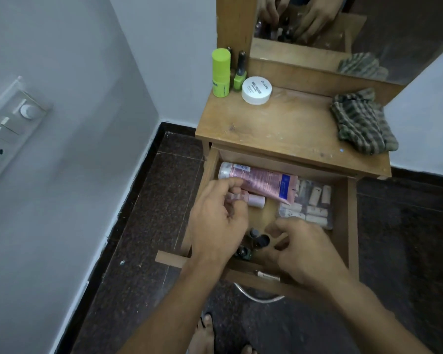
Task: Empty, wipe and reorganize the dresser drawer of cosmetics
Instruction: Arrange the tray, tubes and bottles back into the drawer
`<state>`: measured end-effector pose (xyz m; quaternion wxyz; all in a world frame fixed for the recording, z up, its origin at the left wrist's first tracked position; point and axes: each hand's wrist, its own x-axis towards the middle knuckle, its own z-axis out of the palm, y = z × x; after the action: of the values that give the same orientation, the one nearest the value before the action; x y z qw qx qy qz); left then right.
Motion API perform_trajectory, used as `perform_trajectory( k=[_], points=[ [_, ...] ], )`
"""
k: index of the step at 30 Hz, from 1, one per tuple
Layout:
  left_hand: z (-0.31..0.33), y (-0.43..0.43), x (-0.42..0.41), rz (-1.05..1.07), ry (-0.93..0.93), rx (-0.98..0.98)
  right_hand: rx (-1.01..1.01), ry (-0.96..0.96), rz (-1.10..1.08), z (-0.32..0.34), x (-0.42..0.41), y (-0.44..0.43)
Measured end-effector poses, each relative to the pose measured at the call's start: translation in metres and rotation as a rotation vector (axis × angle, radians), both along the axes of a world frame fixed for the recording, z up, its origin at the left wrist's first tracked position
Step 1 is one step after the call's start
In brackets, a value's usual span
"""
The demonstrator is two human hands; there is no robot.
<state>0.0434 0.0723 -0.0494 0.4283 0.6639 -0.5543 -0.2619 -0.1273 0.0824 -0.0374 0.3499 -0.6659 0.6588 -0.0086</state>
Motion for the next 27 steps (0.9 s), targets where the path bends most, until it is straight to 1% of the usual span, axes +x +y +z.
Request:
perform_trajectory(
  k=[2, 4, 7, 9, 11, 15, 18, 22, 27],
  points=[
    [0.006, -0.012, 0.003, 0.019, 0.009, 0.003, -0.033, 0.016, -0.026, 0.019, -0.003, -0.016],
    [0.014, -0.031, 0.007, 0.055, -0.005, -0.008, -0.196, -0.013, -0.023, 0.042, 0.005, -0.046],
    [0.025, -0.066, 0.013, 0.138, -0.045, -0.019, -0.440, -0.136, -0.067, 0.079, 0.039, -0.105],
    [0.031, -0.090, 0.016, 0.186, -0.036, -0.014, -0.606, -0.136, -0.071, 0.097, 0.067, -0.147],
    [0.036, -0.113, 0.018, 0.229, -0.024, 0.002, -0.717, -0.115, -0.059, 0.109, 0.091, -0.184],
    [0.043, -0.152, 0.025, 0.271, -0.002, 0.043, -0.740, -0.002, -0.046, 0.111, 0.118, -0.231],
    [0.041, -0.171, 0.029, 0.240, -0.015, 0.068, -0.710, 0.093, -0.003, 0.102, 0.126, -0.245],
    [0.035, -0.182, 0.034, 0.210, -0.048, 0.077, -0.701, 0.107, 0.023, 0.094, 0.126, -0.253],
    [0.033, -0.185, 0.034, 0.213, -0.068, 0.072, -0.721, 0.094, -0.004, 0.094, 0.128, -0.257]
  ],
)
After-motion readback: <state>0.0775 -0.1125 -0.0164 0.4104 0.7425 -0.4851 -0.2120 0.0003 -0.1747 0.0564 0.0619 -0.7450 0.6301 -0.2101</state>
